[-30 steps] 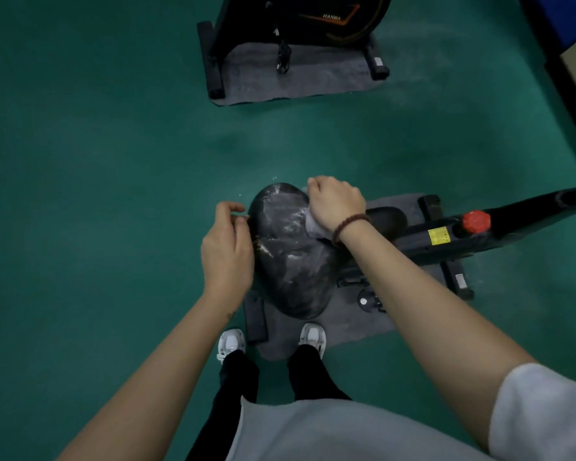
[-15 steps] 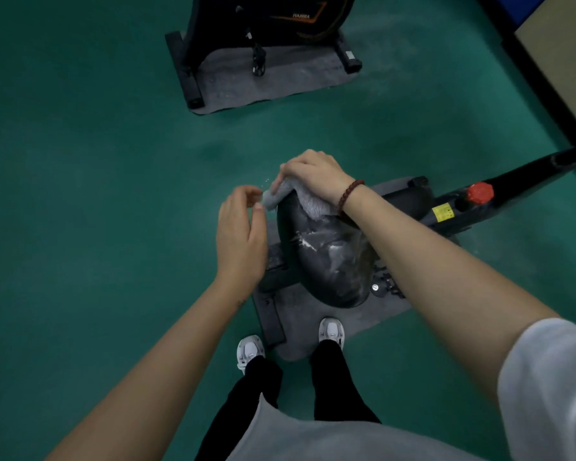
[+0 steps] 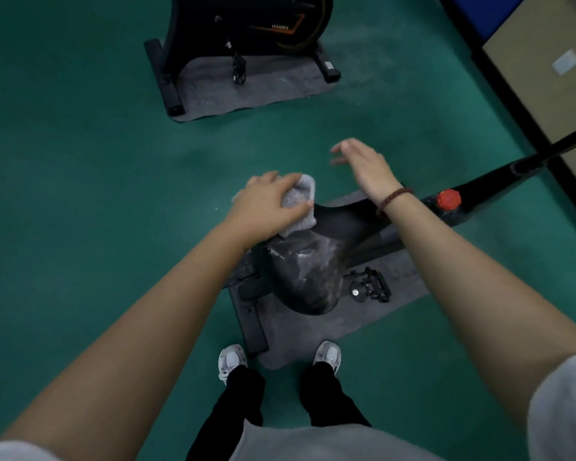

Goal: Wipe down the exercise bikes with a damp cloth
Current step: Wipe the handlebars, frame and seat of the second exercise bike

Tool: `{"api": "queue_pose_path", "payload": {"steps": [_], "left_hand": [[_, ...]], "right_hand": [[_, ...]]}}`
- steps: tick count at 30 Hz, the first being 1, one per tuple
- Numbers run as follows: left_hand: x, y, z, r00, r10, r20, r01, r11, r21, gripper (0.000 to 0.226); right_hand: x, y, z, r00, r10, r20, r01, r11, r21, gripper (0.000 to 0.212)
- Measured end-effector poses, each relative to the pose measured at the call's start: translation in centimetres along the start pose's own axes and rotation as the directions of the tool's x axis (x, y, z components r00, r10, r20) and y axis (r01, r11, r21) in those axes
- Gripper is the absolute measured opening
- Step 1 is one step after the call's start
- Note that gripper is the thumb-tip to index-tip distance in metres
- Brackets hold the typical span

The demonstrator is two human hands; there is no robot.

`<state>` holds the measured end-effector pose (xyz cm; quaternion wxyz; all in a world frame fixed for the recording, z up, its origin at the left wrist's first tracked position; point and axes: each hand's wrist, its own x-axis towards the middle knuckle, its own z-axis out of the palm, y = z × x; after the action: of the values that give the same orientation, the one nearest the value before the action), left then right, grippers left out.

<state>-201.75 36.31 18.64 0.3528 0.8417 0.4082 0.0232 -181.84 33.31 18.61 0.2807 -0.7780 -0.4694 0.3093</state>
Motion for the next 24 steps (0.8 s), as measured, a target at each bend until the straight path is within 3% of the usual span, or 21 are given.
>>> {"api": "queue_pose_path", "payload": {"steps": [1, 3, 5, 9, 16, 20, 24], "left_hand": [[0.0, 0.3, 0.2, 1.0, -0.012, -0.02, 0.013, 0.999, 0.041, 0.059], [0.1, 0.9, 0.7, 0.995, -0.063, -0.08, 0.069, 0.995, 0.077, 0.053], [0.2, 1.5, 1.2, 0.979, -0.146, -0.139, 0.162, 0.981, 0.109, 0.053], [0.3, 2.6, 1.9, 0.908, -0.345, -0.237, 0.376, 0.922, 0.099, 0.051], [-1.0, 4.4, 4.2, 0.708, -0.56, -0.43, 0.632, 0.775, 0.031, 0.051], [-1.7, 5.4, 5.3, 0.608, -0.647, -0.46, 0.716, 0.697, -0.035, 0.054], [-3.5, 6.4, 6.8, 0.556, -0.672, -0.49, 0.724, 0.681, -0.111, 0.054]], "right_hand": [[-0.4, 0.9, -0.6, 0.999, 0.018, 0.046, -0.01, 0.987, -0.162, 0.034], [-1.1, 2.2, -0.4, 0.988, 0.02, 0.155, 0.062, 0.863, -0.501, 0.039], [-1.7, 2.3, 0.4, 0.983, -0.07, 0.169, 0.165, 0.744, -0.648, 0.039], [-1.4, 2.4, 0.2, 0.988, -0.144, 0.063, 0.153, 0.797, -0.584, 0.035], [-1.5, 2.8, -0.1, 0.973, -0.221, 0.069, 0.222, 0.804, -0.551, 0.035], [-1.4, 3.0, -0.1, 0.968, -0.241, 0.076, 0.242, 0.795, -0.556, 0.035], [-1.3, 3.1, -0.1, 0.965, -0.246, 0.088, 0.253, 0.799, -0.545, 0.034]]}}
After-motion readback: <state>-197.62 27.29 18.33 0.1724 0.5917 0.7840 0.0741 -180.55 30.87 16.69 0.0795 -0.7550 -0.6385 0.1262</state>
